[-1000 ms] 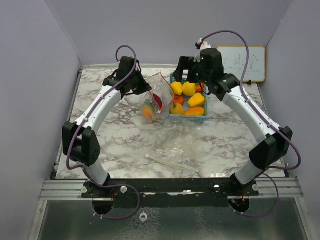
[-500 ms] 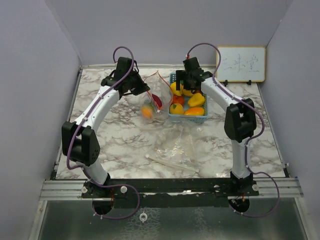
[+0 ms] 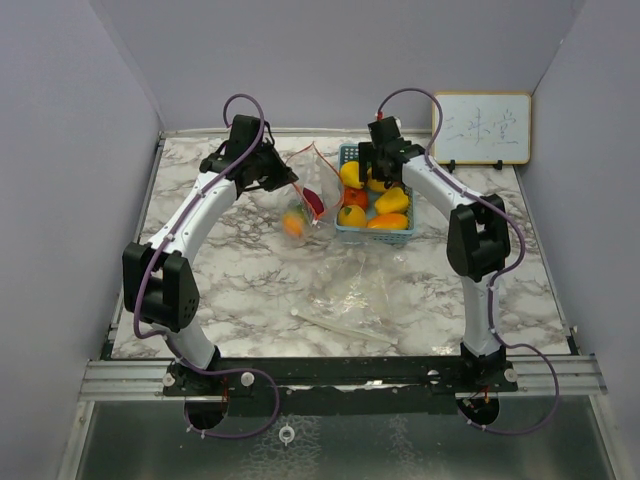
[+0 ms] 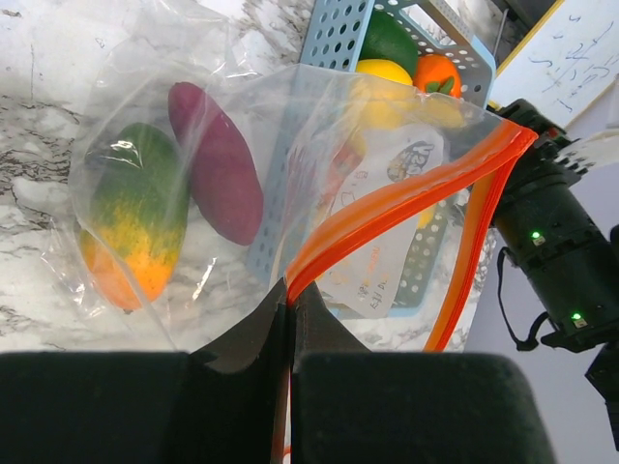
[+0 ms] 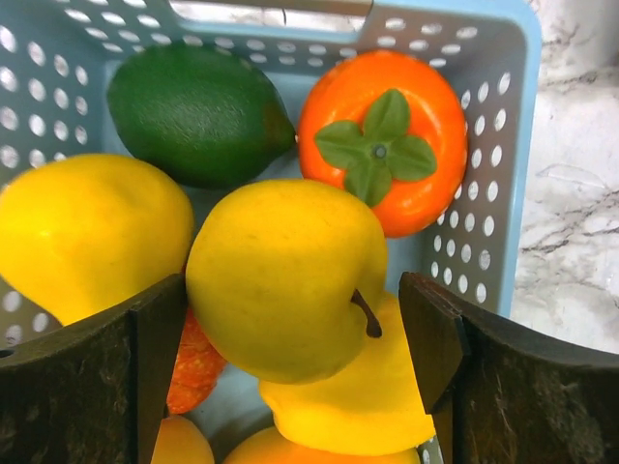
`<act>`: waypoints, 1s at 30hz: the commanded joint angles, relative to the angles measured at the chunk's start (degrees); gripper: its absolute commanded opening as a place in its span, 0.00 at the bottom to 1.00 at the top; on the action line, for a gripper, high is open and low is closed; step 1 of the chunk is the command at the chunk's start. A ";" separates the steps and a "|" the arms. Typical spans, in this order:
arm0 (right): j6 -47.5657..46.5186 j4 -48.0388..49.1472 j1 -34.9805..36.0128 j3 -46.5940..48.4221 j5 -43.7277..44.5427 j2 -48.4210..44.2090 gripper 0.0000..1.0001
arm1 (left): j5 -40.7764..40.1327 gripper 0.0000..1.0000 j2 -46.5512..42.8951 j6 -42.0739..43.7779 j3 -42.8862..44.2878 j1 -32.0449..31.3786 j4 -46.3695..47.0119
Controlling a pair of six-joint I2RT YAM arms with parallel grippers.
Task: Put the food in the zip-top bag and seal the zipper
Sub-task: Pick up the fake fruit from the bin, then place the fake fruit in the zipper food storage bag.
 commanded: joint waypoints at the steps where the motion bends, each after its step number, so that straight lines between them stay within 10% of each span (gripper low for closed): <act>1: -0.97 1.02 -0.55 -2.18 0.31 0.58 0.85 | 1.75 0.00 -1.02 -0.27 -0.41 0.46 1.08; 8: -1.66 0.58 -0.84 -2.25 -0.78 -2.07 0.48 | 1.44 0.00 -1.52 -0.10 -0.70 0.42 0.99; 22: -1.79 7.93 1.82 -11.08 -30.75 -27.91 0.43 | 0.78 0.00 -0.83 0.06 -1.29 0.42 1.87; 30: 0.39 9.36 10.97 -8.32 -38.71 -24.79 0.47 | 1.27 0.00 -0.42 -0.02 -0.52 0.46 1.92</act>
